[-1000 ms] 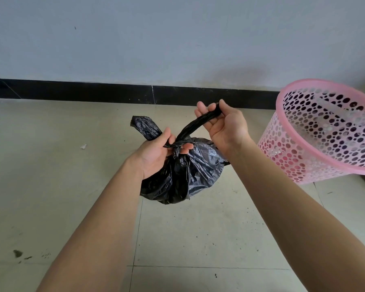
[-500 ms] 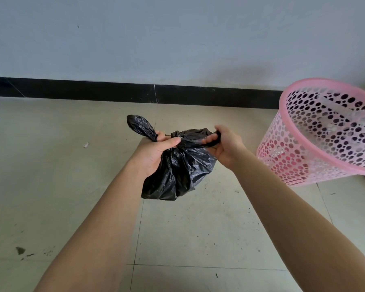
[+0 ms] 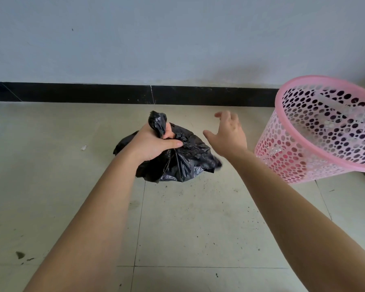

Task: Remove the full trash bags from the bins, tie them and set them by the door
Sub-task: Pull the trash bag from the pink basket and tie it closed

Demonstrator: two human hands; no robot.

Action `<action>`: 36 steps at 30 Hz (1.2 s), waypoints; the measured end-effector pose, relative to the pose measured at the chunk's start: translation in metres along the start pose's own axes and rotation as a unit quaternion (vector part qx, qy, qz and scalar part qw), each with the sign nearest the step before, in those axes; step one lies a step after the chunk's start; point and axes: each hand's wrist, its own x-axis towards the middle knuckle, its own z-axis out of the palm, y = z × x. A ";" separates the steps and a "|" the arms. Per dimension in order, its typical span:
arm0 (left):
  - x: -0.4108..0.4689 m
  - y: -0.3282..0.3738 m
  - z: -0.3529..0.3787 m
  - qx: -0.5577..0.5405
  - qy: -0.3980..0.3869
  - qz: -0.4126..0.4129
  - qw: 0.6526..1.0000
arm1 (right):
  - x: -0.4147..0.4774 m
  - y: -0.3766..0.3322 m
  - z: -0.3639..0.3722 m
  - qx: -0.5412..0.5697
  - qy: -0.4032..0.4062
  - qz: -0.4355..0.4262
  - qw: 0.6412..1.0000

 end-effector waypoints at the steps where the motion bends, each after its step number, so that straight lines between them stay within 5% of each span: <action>1: 0.000 -0.001 -0.003 -0.015 -0.003 -0.005 1.000 | 0.001 -0.002 -0.002 0.003 0.012 -0.024 1.000; 3: -0.001 -0.004 -0.008 -0.047 -0.006 -0.006 0.999 | 0.003 -0.008 -0.008 0.075 -0.035 -0.083 0.993; 5: -0.001 -0.006 -0.010 -0.080 -0.008 -0.005 0.997 | 0.001 -0.013 -0.014 0.176 -0.165 -0.114 0.964; 8: 0.000 -0.009 -0.009 -0.093 -0.015 -0.004 0.996 | -0.004 -0.015 -0.013 0.309 -0.331 -0.045 0.891; 12: -0.001 -0.016 -0.007 -0.068 -0.012 -0.001 0.998 | -0.010 -0.009 -0.004 0.383 -0.430 -0.004 0.818; 15: -0.001 -0.023 0.000 -0.066 0.022 -0.012 0.998 | -0.014 -0.004 0.002 0.352 -0.408 -0.022 0.842; 19: 0.000 -0.022 0.020 -0.009 0.162 -0.035 0.986 | -0.019 -0.004 0.010 0.240 -0.343 -0.068 0.905; 24: -0.003 -0.038 0.041 0.057 0.269 0.040 0.960 | -0.019 -0.010 0.008 0.212 -0.290 -0.104 0.928; 29: -0.005 -0.032 0.041 -0.206 0.172 -0.121 0.956 | -0.021 -0.008 0.013 0.206 -0.227 -0.099 0.947; 32: -0.010 -0.029 0.039 -0.348 0.074 -0.141 0.924 | -0.023 -0.008 0.015 0.209 -0.216 -0.098 0.949; 36: -0.013 -0.030 0.038 -0.434 0.043 -0.154 0.887 | -0.023 -0.010 0.013 0.216 -0.211 -0.090 0.949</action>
